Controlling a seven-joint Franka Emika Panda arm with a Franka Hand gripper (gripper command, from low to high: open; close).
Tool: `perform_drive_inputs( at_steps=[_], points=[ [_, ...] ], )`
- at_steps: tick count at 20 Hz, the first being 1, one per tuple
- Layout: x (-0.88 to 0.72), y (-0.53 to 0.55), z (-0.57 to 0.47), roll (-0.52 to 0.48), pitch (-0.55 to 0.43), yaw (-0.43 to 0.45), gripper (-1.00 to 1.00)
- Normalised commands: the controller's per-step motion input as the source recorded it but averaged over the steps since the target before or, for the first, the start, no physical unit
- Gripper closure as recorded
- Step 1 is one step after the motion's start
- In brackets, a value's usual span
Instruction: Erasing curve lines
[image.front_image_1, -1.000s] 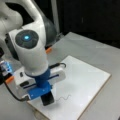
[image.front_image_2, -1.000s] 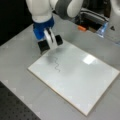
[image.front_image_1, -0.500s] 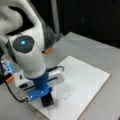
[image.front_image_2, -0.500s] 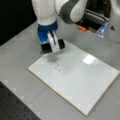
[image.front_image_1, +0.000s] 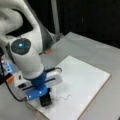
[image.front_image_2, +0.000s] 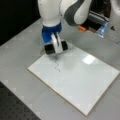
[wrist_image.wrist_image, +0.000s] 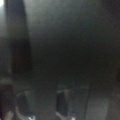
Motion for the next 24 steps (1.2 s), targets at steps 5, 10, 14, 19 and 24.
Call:
perform_drive_inputs(
  at_steps=[5, 10, 14, 19, 24],
  points=[
    [-0.07, 0.1, -0.25, 0.074, -0.236, -0.083, 1.0],
    [0.02, 0.05, -0.21, 0.05, -0.186, -0.053, 1.0],
    [-0.01, 0.03, -0.12, 0.046, -0.145, -0.046, 1.0],
    [-0.01, 0.02, -0.11, 0.059, -0.125, -0.039, 1.0],
    [0.02, 0.04, -0.15, 0.1, -0.103, -0.021, 1.0]
  ],
)
